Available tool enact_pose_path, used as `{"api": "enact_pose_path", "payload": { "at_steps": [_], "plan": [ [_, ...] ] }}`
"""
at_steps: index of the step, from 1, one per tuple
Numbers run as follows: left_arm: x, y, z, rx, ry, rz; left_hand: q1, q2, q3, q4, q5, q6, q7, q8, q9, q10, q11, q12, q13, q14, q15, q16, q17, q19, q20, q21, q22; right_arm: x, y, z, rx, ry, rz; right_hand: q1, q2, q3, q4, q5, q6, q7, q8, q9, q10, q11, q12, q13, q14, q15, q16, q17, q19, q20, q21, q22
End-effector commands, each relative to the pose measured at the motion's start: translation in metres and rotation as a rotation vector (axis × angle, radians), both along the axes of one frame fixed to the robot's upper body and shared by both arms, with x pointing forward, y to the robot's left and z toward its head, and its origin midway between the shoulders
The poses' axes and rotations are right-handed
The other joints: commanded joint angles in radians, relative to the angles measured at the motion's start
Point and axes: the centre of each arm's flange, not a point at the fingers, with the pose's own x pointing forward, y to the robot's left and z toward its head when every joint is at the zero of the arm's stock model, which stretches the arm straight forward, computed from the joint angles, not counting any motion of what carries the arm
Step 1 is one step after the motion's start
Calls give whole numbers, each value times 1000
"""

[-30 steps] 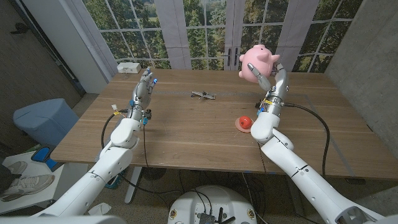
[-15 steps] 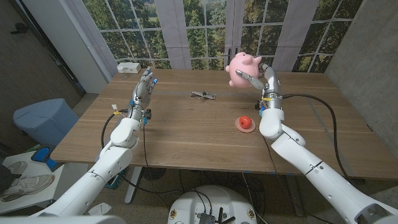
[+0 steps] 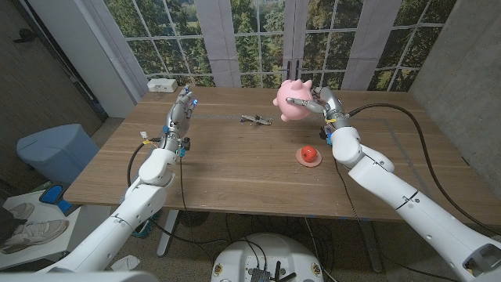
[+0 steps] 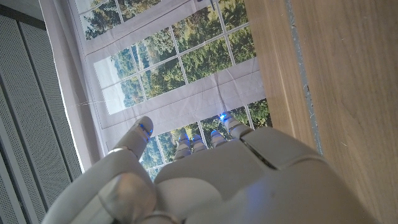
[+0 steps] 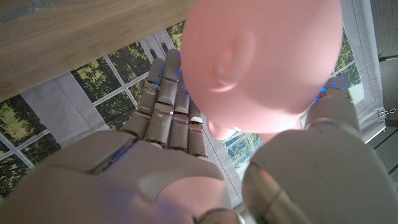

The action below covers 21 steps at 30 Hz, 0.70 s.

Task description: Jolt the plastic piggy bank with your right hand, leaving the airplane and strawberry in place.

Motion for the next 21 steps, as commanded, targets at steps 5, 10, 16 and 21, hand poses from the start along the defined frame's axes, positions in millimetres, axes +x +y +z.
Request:
{"api": "enact_pose_path", "payload": {
  "at_steps": [5, 10, 16, 21],
  "plan": [
    [1, 2, 1, -3, -2, 2, 12, 44, -5, 3, 1, -4, -9, 1, 5, -5, -4, -2, 2, -8, -83, 0, 2, 1, -93, -4, 5, -1, 0, -1, 30, -65, -30, 414, 413, 18, 21, 7, 328, -316, 5, 99, 318, -312, 4, 36, 127, -263, -3, 3, -8, -92, 1, 4],
    [1, 3, 2, -2, -2, 4, 12, 44, -5, 3, 1, -5, -9, 1, 5, -6, -5, -2, 2, -9, -83, 0, 2, 1, -94, -4, 5, -4, 0, -5, 104, -170, -80, 414, 414, 17, 22, 7, 333, -316, 4, 98, 322, -313, 4, 37, 130, -264, -2, 4, -6, -91, 2, 5],
    [1, 3, 1, -5, -2, 5, 12, 44, -5, 3, 1, -7, -11, 0, 5, -9, -5, -3, 2, -11, -83, -1, 2, 0, -94, -4, 5, -7, 0, -12, 238, -308, -156, 412, 410, 13, 22, 8, 331, -314, 4, 101, 324, -312, 5, 41, 131, -263, -1, 5, -9, -89, 1, 5],
    [0, 4, 2, -5, -3, 12, 12, 44, -5, 3, 1, -8, -12, 0, 5, -9, -8, -3, 2, -11, -84, -1, 2, 0, -94, -4, 5, -9, 0, -21, 415, -460, -208, 414, 412, 13, 22, 10, 335, -313, 5, 102, 326, -312, 4, 42, 134, -263, 0, 5, -5, -85, 4, 5]
  ]
}}
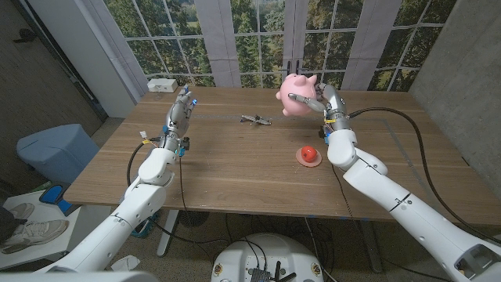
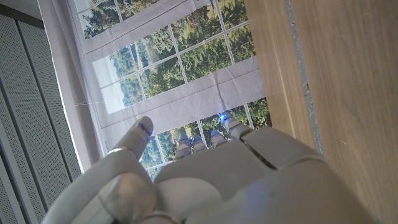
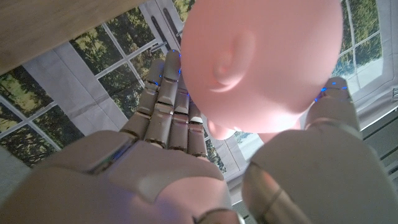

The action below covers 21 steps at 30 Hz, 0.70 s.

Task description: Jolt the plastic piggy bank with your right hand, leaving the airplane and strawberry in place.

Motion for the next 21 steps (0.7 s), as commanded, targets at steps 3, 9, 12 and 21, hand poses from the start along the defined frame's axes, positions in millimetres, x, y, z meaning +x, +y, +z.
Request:
{"api": "enact_pose_path", "payload": {
  "at_steps": [3, 9, 12, 21],
  "plan": [
    [-1, 2, 0, -4, -2, 9, 12, 44, -1, -1, 1, -3, -6, 0, 5, -6, -4, -3, 2, -10, -84, 0, 2, 0, -94, -4, 5, -9, -2, -18, 336, -312, -118, 415, 412, 17, 18, 6, 338, -310, 3, 99, 330, -314, -1, 31, 138, -261, 2, 2, 6, -74, 6, 1],
    [-1, 2, 0, -4, -4, 8, 12, 44, -1, -1, 1, -3, -6, 0, 5, -5, -3, -3, 2, -10, -84, 0, 1, 0, -93, -4, 5, -10, -5, -19, 353, -323, -122, 413, 413, 14, 19, 7, 336, -304, 0, 99, 329, -308, -3, 33, 140, -261, 3, 2, 10, -70, 7, 0],
    [-1, 1, 1, -4, -5, 6, 12, 44, -1, -1, 1, -3, -6, 0, 5, -4, -3, -3, 2, -10, -84, 0, 1, 0, -94, -4, 5, -10, -5, -19, 353, -321, -123, 413, 413, 15, 19, 7, 336, -301, -2, 98, 330, -306, -4, 32, 140, -261, 3, 2, 9, -69, 7, 0],
    [-2, 1, 0, -2, -4, 7, 12, 44, -1, -1, 1, -4, -7, 0, 5, -4, -2, -2, 2, -10, -85, 0, 1, 0, -94, -4, 5, -10, -7, -19, 324, -294, -93, 413, 413, 13, 18, 7, 339, -303, -4, 98, 329, -310, -4, 37, 141, -260, 4, 2, 10, -70, 7, 0]
  ]
}}
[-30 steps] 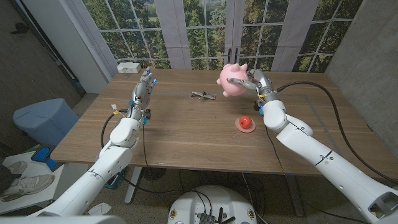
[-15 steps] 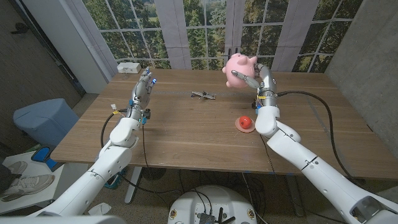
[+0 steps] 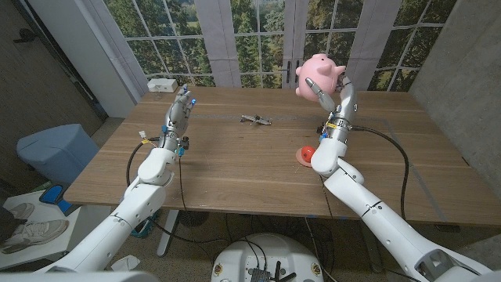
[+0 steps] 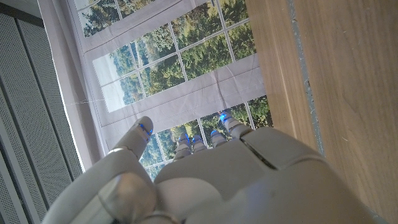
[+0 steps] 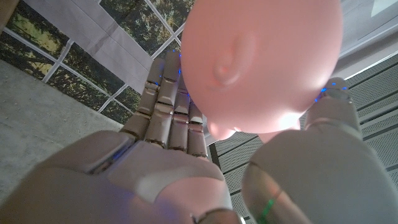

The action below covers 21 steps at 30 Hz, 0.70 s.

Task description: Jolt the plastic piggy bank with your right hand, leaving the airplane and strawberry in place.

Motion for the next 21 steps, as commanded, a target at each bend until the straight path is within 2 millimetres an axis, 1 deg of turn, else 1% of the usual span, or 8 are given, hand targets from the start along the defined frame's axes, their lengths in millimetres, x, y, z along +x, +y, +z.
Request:
{"api": "enact_pose_path", "payload": {
  "at_steps": [1, 4, 7, 13, 21],
  "plan": [
    [-2, -1, -1, 1, 0, 2, 12, 44, -1, -1, 1, -4, -7, 0, 5, -4, -3, -2, 2, -10, -85, 0, 1, 0, -94, -4, 5, -1, -3, -3, -5, -1, 15, 413, 414, 15, 17, 4, 339, -303, 1, 92, 321, -322, -2, 26, 141, -261, 3, 2, 7, -74, 3, 3],
    [-2, 0, -1, 0, 1, 1, 12, 44, -1, -1, 1, -4, -7, 0, 5, -4, -3, -3, 2, -10, -84, 0, 1, 0, -94, -4, 5, -1, -4, -2, -60, 25, 35, 413, 415, 15, 18, 4, 339, -309, 1, 93, 323, -323, -1, 27, 142, -261, 4, 1, 8, -74, 3, 3],
    [-2, 0, -1, 1, 1, 1, 12, 44, -1, -1, 1, -4, -6, 1, 5, -4, -3, -3, 2, -10, -84, 0, 1, 0, -94, -4, 5, -1, -4, 2, -124, 64, 46, 415, 417, 17, 16, 5, 340, -309, 1, 93, 316, -325, -5, 26, 145, -263, 4, 1, 10, -73, 3, 2],
    [-2, 0, -1, 3, 0, -1, 13, 44, -2, -1, 1, -3, -7, 1, 5, -5, -3, -3, 2, -10, -85, 0, 1, 0, -93, -4, 4, 2, -1, 12, -315, 212, 110, 414, 418, 17, 17, 5, 337, -314, -5, 88, 315, -327, -7, 27, 143, -262, 2, 0, 6, -75, 1, 2],
    [-1, 2, -3, -4, 3, 1, 13, 43, -2, -1, 1, -4, -7, 1, 5, -5, -4, -3, 2, -10, -85, 0, 1, 0, -93, -4, 4, 6, 5, 21, -409, 342, 149, 413, 417, 18, 16, 3, 340, -319, -6, 89, 318, -330, -12, 25, 141, -264, -3, -1, 3, -77, -1, 3]
  ]
}}
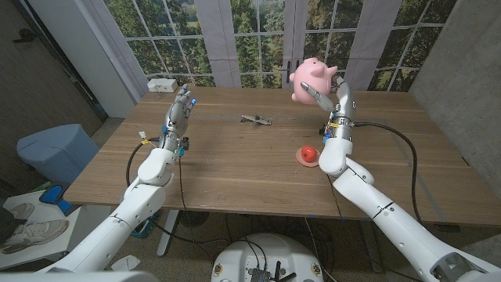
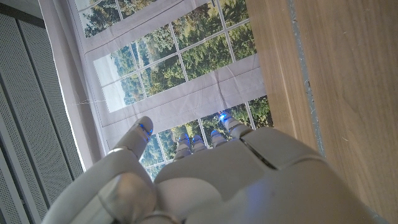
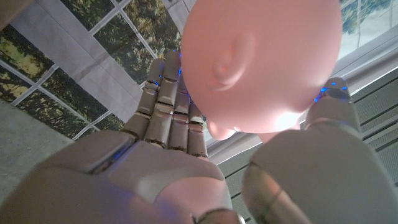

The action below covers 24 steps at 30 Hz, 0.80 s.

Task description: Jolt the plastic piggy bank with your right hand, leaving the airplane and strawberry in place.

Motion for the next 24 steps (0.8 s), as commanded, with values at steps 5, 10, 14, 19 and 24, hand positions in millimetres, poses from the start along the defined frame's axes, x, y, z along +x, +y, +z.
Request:
{"api": "enact_pose_path", "payload": {
  "at_steps": [5, 10, 14, 19, 24],
  "plan": [
    [2, 3, -2, -2, 4, -2, 12, 43, -2, -2, 1, -4, -7, 1, 5, -5, -5, -3, 2, -11, -84, 0, 1, 0, -93, -4, 4, 7, 14, 15, -245, 268, 77, 411, 416, 16, 17, 3, 338, -321, 2, 88, 319, -327, -2, 28, 137, -264, -7, 2, -1, -81, -3, 3],
    [3, 3, -1, -2, 4, -2, 12, 43, -2, -2, 1, -4, -6, 1, 5, -7, -4, -3, 2, -12, -84, -1, 1, 0, -93, -4, 4, 9, 19, 20, -296, 354, 82, 413, 415, 16, 16, 3, 338, -324, 3, 92, 321, -327, -5, 26, 135, -264, -9, 3, -2, -83, -3, 3],
    [4, 4, 0, -3, 3, -3, 12, 43, -3, -2, 1, -4, -7, 1, 5, -7, -4, -3, 2, -11, -84, 0, 1, 0, -93, -4, 5, 11, 24, 23, -332, 417, 78, 413, 415, 15, 17, 4, 338, -324, 3, 95, 316, -326, -3, 36, 135, -264, -10, 2, -3, -81, -3, 4],
    [4, 4, 0, -3, 3, -3, 12, 43, -3, -2, 1, -4, -6, 1, 5, -7, -2, -3, 2, -12, -84, 0, 1, 0, -94, -4, 5, 12, 27, 24, -346, 436, 73, 415, 417, 15, 16, 4, 337, -324, 2, 95, 319, -324, -9, 28, 136, -265, -12, 3, 0, -80, -2, 4],
    [5, 5, 0, -4, 4, -2, 12, 43, -3, -2, 1, -5, -6, 1, 5, -6, -2, -3, 2, -12, -83, 0, 1, 0, -93, -4, 5, 13, 30, 25, -355, 438, 73, 417, 418, 16, 15, 4, 340, -323, 1, 94, 323, -325, -10, 28, 137, -265, -12, 3, 3, -78, -2, 3]
  ]
}}
